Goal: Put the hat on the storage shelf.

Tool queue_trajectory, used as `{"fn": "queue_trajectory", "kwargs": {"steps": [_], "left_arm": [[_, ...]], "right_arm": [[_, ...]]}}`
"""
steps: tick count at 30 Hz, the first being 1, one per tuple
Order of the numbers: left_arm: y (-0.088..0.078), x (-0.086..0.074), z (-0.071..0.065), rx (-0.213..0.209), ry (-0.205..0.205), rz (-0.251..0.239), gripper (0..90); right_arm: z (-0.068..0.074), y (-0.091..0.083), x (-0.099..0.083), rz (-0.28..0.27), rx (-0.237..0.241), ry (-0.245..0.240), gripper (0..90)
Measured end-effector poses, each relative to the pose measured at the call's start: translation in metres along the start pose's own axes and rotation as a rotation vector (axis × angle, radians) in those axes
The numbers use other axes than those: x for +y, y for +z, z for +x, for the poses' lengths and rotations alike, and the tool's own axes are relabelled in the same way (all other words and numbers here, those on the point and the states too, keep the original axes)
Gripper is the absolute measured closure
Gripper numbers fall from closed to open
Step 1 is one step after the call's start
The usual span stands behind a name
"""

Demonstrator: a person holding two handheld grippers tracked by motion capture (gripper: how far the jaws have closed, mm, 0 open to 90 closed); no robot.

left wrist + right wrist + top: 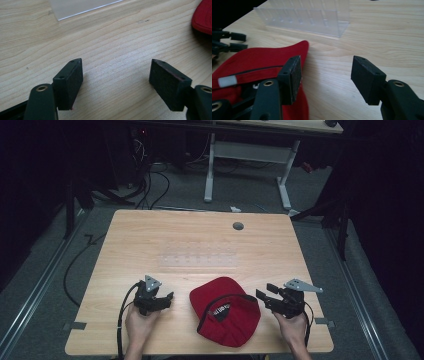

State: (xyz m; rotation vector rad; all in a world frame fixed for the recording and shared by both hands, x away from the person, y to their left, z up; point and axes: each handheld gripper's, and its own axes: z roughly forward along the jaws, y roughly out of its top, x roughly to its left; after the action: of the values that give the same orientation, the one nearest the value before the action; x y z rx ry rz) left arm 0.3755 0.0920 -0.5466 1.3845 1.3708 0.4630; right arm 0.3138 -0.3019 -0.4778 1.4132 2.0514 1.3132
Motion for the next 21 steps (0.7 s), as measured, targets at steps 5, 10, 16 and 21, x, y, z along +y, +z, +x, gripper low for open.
{"fn": "queue_trajectory", "kwargs": {"steps": [5,10,16,21], "left_arm": [[0.0,0.0,0.0,0.001,0.0,0.001,27.5],[0.0,0.0,0.0,0.0,0.0,0.0,27.4],[0.0,0.0,0.0,0.0,0.0,0.0,27.4],[0.0,0.0,0.0,0.0,0.0,-0.001,27.4]], "right_arm": [[0.014,0.005,0.0,0.024,0.039,-0.043,38.1],[0.021,0.013,-0.003,0.048,0.063,-0.063,35.0],[0.026,0.025,-0.007,0.086,0.084,-0.081,32.6],[0.026,0.032,-0.008,0.106,0.095,-0.086,31.8]]}}
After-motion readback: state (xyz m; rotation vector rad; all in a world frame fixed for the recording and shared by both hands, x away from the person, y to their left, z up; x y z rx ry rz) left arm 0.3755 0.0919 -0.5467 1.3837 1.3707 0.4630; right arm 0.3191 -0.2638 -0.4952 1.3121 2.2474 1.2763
